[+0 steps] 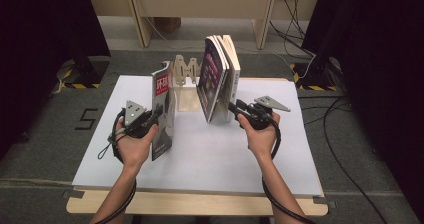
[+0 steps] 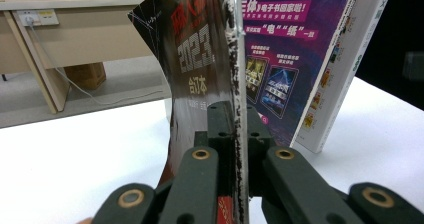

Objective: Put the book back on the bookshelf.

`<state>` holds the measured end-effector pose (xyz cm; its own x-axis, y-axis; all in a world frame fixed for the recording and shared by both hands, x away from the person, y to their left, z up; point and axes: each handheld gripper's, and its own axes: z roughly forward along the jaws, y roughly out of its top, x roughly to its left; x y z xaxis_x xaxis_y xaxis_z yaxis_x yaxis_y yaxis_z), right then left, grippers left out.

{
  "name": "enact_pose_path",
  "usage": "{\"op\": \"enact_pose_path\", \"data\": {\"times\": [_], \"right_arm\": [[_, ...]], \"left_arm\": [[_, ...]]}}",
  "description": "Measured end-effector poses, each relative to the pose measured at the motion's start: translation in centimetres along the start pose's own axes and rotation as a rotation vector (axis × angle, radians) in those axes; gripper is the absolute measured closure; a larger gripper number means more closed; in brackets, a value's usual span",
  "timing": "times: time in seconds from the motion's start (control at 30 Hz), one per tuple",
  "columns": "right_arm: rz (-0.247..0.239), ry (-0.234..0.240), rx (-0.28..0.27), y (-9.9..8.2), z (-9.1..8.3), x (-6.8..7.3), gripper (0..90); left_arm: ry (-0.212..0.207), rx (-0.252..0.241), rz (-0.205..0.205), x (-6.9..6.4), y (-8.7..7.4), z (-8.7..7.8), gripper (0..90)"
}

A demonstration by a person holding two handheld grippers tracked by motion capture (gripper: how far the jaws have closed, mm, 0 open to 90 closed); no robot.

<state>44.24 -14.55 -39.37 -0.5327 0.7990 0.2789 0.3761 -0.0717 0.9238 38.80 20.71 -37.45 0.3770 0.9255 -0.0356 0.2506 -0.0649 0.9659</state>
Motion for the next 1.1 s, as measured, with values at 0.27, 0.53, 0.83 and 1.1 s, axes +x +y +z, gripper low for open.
{"op": "enact_pose_path", "data": {"times": [0.27, 0.53, 0.83, 1.1], "right_arm": [[0.046, -0.11, 0.01, -3.6, -2.5, -3.1, 60.8], [0.087, -0.158, 0.033, -6.4, -3.7, -4.7, 60.7], [0.098, -0.172, 0.023, -6.7, -4.3, -5.6, 60.4], [0.112, -0.168, 0.027, -6.9, -4.3, -5.7, 60.0]], "left_arm": [[-0.017, -0.008, -0.007, 0.3, -0.1, 0.1, 86.2], [-0.034, -0.017, 0.006, 0.3, 0.0, -0.1, 86.2], [-0.052, -0.042, 0.017, -0.1, 0.6, -0.9, 86.3], [-0.065, -0.072, 0.001, -0.1, 1.1, -2.0, 86.3]]}}
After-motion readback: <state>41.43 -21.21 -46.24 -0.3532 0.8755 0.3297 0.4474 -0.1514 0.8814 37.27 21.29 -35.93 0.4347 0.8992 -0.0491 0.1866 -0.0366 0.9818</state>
